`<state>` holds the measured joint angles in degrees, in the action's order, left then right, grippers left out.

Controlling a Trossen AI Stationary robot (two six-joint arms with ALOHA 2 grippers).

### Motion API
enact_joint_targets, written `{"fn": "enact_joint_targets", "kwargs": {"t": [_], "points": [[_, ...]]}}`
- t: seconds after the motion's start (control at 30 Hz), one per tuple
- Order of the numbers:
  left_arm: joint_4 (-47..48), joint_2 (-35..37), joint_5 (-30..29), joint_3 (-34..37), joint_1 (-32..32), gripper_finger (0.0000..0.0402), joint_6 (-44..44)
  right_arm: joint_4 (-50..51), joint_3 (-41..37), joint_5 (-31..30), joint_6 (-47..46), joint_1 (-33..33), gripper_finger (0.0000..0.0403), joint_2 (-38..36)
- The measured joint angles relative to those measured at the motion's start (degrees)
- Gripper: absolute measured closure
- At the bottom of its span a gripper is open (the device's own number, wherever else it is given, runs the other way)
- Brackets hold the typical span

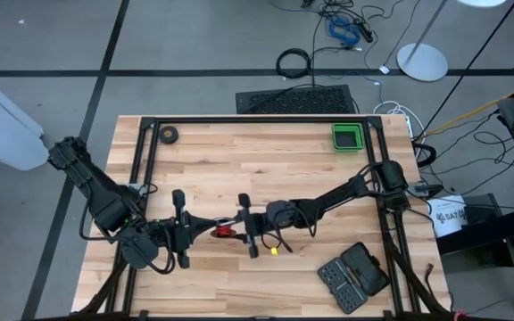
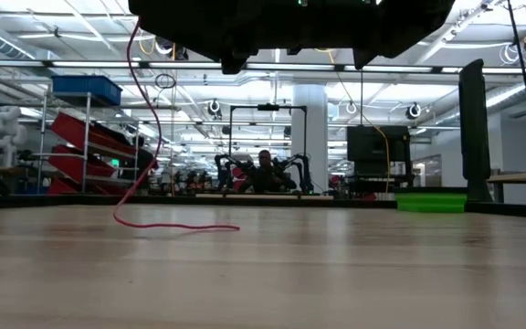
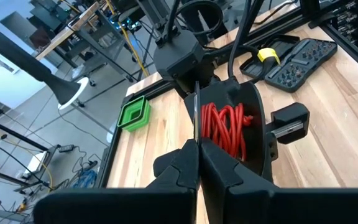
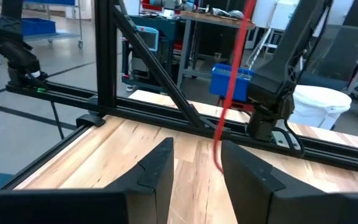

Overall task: Coil cords
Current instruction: Coil the red wire on the black spool

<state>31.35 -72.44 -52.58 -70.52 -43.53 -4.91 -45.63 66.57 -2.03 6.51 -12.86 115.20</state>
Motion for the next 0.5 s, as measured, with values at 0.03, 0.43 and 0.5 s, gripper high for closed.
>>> {"fn": "enact_joint_targets", "kwargs": {"t": [0.03, 0.43, 0.5], "points": [[0.0, 0.0, 0.0, 0.0, 0.0, 0.0393, 0.0, -0.01, 0.0, -0.55, -0.38, 0.03, 0.0279, 0.0], [-0.01, 0.0, 0.0, 0.0, 0.0, 0.0393, 0.0, -0.89, 0.13, -0.98, -1.36, 0.52, 0.0279, 0.02], [-0.02, 0.0, 0.0, 0.0, 0.0, 0.0393, 0.0, -2.1, 0.31, -0.67, -1.36, 0.5, 0.0284, 0.8]]}}
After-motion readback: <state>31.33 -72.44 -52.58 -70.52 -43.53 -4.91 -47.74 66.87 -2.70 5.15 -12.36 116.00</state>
